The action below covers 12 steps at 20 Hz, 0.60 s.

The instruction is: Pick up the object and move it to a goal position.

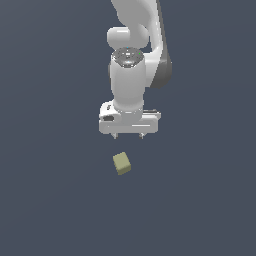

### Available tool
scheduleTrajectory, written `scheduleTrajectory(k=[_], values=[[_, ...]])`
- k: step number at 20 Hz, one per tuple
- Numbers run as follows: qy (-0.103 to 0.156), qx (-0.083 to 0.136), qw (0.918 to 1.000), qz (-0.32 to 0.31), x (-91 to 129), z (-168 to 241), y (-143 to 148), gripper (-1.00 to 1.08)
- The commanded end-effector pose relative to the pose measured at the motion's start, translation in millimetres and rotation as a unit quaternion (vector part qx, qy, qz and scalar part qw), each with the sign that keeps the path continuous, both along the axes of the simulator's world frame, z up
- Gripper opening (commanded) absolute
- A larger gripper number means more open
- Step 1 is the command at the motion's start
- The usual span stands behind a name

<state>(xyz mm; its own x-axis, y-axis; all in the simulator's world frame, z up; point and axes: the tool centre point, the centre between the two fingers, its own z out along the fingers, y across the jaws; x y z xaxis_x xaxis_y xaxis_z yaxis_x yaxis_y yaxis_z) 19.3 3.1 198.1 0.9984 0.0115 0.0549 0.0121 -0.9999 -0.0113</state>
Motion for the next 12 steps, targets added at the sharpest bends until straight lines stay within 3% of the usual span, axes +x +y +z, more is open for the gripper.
scheduleTrajectory(k=[1, 12], values=[[0.000, 0.000, 1.0000, 0.000, 0.0, 0.0, 0.0, 1.00], [-0.020, -0.001, 0.9998, 0.001, 10.3, 17.0, 1.3, 1.00]])
